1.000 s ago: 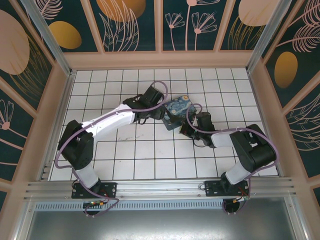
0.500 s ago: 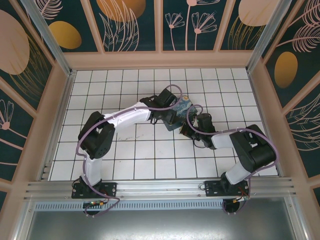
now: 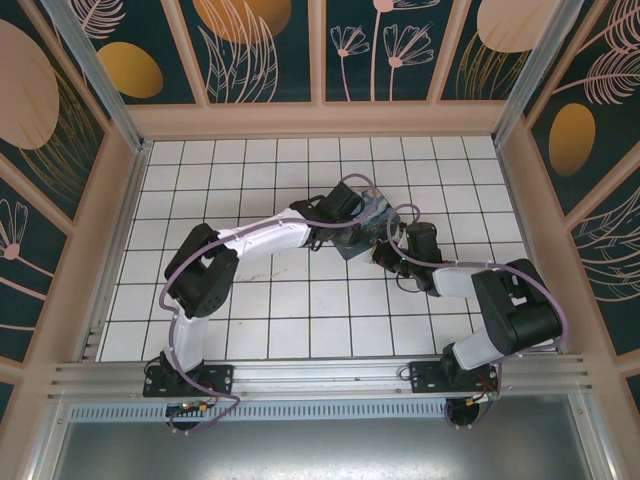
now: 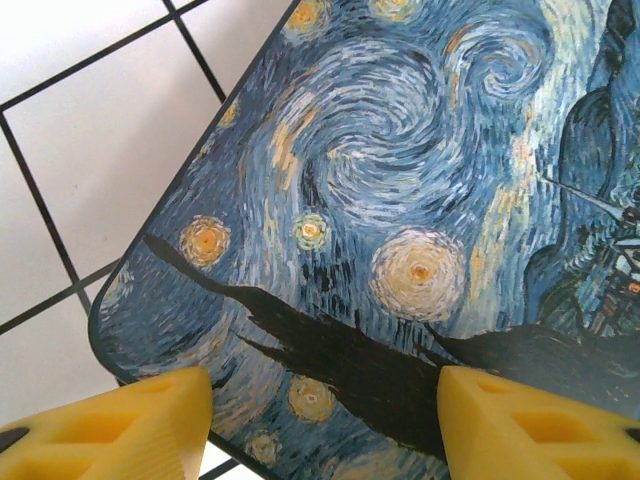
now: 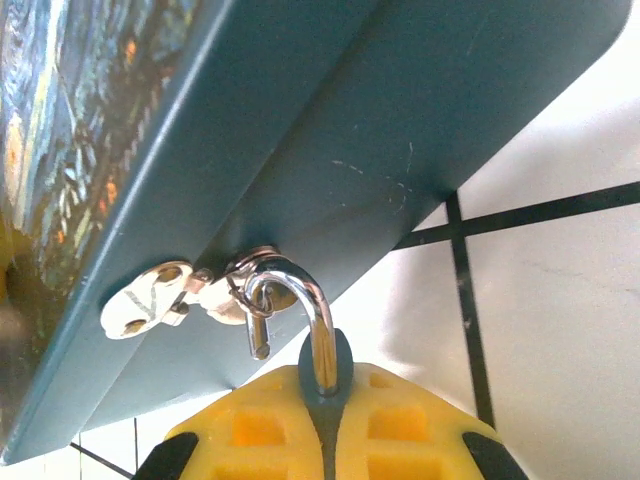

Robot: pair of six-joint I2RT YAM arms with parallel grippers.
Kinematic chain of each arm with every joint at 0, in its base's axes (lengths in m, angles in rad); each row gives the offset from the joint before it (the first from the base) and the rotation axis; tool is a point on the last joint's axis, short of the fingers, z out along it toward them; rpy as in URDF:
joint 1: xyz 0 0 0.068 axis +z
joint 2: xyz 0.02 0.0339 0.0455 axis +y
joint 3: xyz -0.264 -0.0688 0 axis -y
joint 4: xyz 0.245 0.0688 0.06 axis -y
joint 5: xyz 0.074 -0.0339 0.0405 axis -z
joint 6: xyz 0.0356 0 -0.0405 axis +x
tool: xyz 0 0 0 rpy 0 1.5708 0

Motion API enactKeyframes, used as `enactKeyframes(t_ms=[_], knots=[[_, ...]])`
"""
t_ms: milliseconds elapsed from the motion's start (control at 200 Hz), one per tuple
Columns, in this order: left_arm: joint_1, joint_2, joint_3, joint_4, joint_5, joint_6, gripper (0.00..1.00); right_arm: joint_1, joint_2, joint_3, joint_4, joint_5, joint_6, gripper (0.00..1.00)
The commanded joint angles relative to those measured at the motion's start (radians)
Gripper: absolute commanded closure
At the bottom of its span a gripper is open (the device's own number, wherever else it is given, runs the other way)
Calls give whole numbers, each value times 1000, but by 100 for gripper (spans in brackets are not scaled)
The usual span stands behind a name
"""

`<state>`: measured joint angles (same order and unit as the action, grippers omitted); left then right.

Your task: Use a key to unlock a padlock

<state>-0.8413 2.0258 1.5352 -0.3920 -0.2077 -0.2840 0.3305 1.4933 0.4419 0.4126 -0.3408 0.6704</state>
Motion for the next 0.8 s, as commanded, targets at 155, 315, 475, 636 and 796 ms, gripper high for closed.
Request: enactKeyframes(t_ms=[155, 315, 475, 636, 796], knots=[[14, 83, -47, -114, -64, 36, 42, -45, 1, -29, -90, 33, -24, 100], [14, 94, -57, -114, -64, 39, 46, -92, 7, -39, -37, 0, -27, 100], [14, 125, -54, -122, -53, 46, 53, -181, -6, -2, 55, -130, -56, 100], [13, 155, -46, -128, -43, 47, 58, -324, 25, 47, 130, -320, -7, 100], [13, 168, -36, -126, -35, 42, 59, -343, 106, 152, -75, -268, -70, 100]])
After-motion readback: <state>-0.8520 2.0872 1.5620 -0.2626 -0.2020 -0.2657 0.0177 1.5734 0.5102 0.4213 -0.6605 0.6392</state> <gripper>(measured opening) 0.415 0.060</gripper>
